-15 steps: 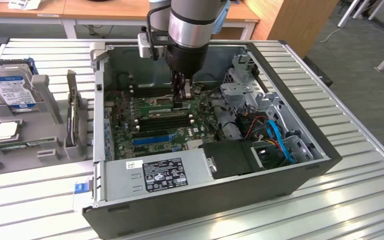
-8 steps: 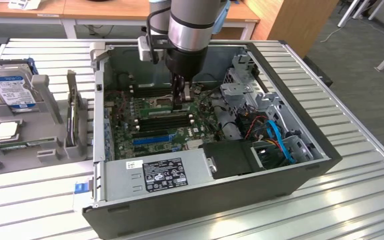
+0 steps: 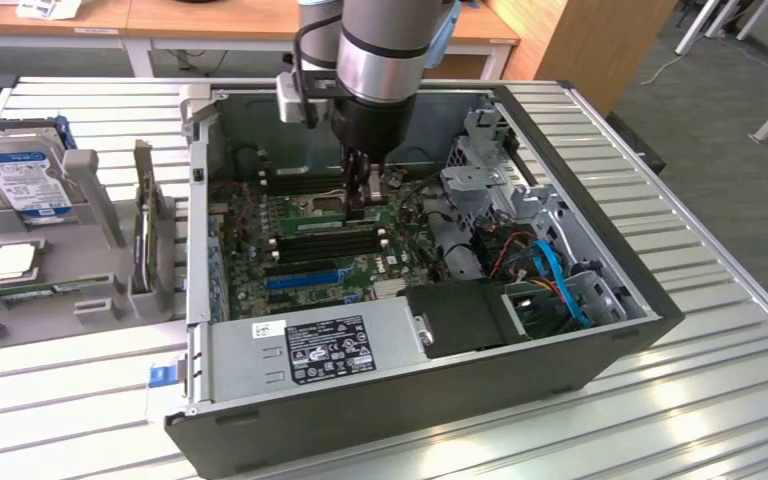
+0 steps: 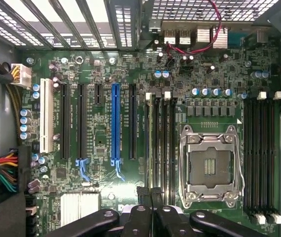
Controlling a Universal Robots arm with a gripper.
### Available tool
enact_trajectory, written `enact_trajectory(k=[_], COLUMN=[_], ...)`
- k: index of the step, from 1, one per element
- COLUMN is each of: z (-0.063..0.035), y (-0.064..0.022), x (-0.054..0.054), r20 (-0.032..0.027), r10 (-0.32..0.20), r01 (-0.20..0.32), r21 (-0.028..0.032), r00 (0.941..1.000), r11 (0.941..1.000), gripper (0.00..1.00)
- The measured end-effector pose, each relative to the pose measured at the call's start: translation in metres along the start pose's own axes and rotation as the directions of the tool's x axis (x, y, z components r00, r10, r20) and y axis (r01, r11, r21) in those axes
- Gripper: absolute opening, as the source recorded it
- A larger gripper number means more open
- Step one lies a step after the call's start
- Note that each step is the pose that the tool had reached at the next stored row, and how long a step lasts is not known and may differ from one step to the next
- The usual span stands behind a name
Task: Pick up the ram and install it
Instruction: 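Insert the ram into the slot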
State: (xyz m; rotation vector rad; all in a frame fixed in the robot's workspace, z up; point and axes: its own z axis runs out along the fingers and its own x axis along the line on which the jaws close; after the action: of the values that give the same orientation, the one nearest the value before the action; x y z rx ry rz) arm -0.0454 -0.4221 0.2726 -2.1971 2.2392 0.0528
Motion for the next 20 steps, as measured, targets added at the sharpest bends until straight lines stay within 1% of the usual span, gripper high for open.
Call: enact_trajectory(k=[7, 16, 20], z=[0.0006, 0.0033, 0.0033], y=[-0.0010, -0.0004, -0.0004], x=[-0.0002, -0.0048, -0.0049], r20=[0.0003, 0.0001, -0.0001], r10=[0.000, 0.000, 0.000], r01=[0.000, 0.000, 0.000], r21=[0.0000, 0.0000, 0.0000], r00=[1.0000, 1.0000, 1.0000], r11=[1.0000, 1.0000, 1.0000], gripper=[0.11, 0.11, 0.11])
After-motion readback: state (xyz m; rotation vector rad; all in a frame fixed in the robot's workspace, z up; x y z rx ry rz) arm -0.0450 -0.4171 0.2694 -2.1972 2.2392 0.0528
